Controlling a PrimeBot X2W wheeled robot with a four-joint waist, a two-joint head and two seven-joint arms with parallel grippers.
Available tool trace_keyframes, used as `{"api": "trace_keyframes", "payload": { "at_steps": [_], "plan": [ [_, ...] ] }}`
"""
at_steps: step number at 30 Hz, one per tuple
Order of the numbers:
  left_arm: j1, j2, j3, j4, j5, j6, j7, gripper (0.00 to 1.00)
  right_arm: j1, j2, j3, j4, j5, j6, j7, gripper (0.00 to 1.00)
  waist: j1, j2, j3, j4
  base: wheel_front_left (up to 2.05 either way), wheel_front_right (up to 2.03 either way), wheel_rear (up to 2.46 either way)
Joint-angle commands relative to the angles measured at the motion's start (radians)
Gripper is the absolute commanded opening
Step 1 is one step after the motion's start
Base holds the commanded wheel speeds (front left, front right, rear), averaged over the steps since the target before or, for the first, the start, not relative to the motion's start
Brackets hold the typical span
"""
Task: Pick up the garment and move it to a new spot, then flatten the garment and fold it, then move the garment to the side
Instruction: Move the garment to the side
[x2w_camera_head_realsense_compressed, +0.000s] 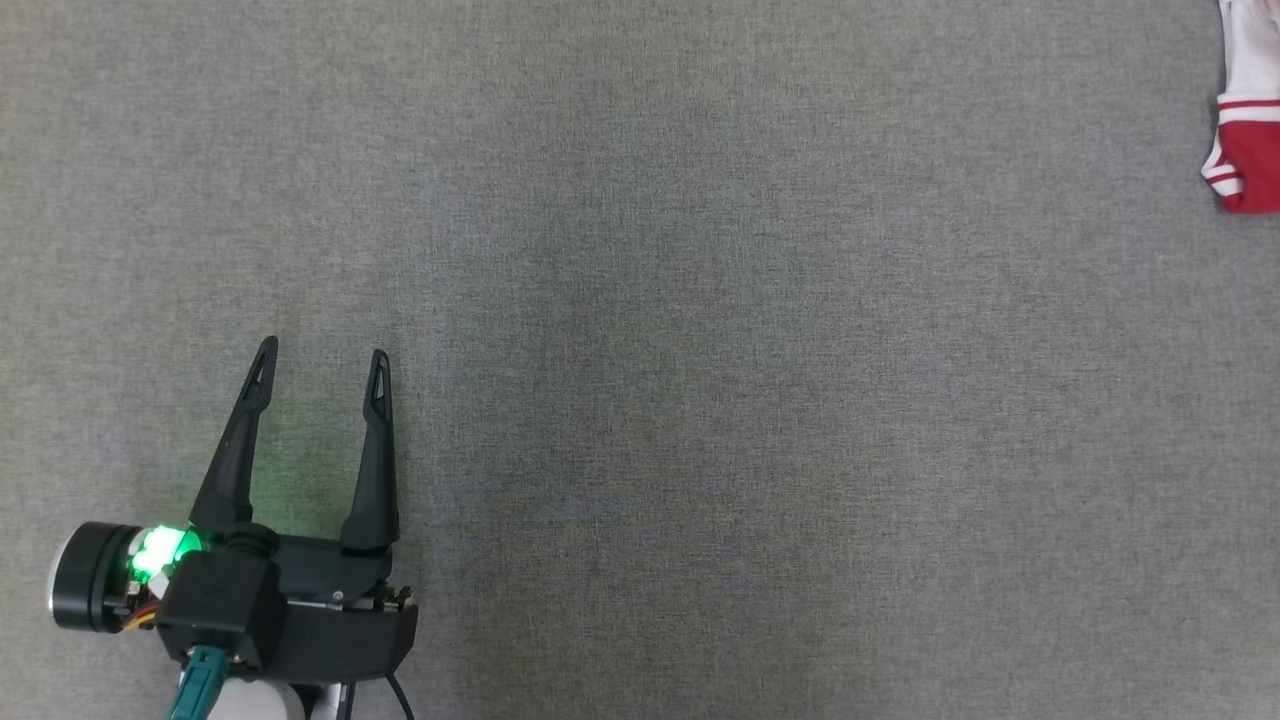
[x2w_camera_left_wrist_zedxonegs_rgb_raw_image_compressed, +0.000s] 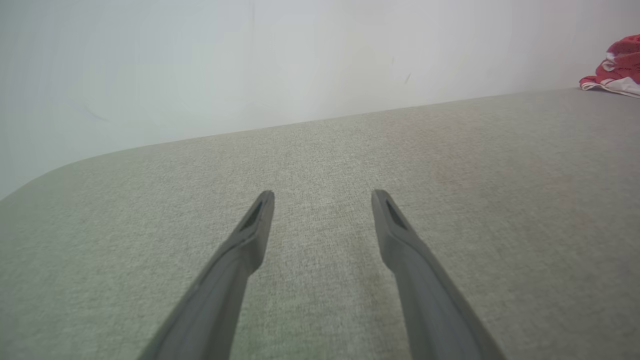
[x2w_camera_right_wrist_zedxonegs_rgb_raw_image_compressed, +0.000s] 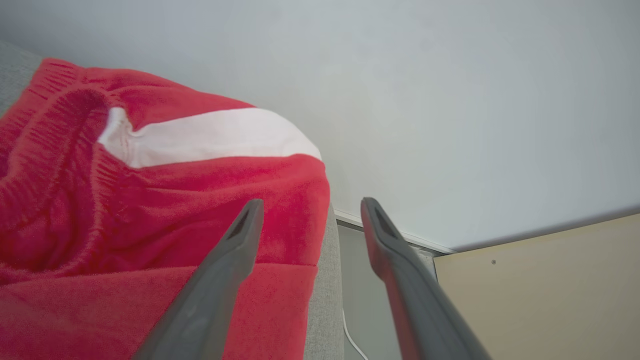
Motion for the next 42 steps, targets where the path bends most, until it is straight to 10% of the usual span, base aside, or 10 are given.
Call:
{"api": "trace_keyframes", "payload": {
  "at_steps": [1, 12, 22, 42],
  "plan": [
    [0.007, 0.003, 0.000, 0.001, -0.008, 0.005, -0.002, 1.00, -0.015, 0.007, 0.003, 0.006, -0.004, -0.003, -0.007, 1.00, 0.0000, -0.0001, -0.006, 0.001, 0.00, 0.00, 0.00],
    [0.063, -0.012, 0.009, 0.043, -0.021, 0.025, -0.002, 1.00, -0.016, 0.070, 0.009, 0.074, -0.049, -0.003, -0.175, 1.00, 0.0000, -0.0001, -0.127, 0.005, 0.00, 0.00, 0.00],
    [0.162, -0.024, 0.057, 0.095, -0.043, 0.044, -0.002, 1.00, 0.129, 0.251, -0.166, 0.097, 0.013, -0.003, -0.343, 1.00, 0.0000, -0.0001, -0.290, -0.001, 0.00, 0.00, 0.00],
    [0.227, -0.046, 0.094, 0.127, -0.038, 0.047, -0.002, 1.00, 0.893, 0.699, -0.775, -0.688, -0.340, -0.003, -0.344, 1.00, 0.0000, -0.0001, -0.416, -0.001, 0.00, 0.00, 0.00]
  ]
}}
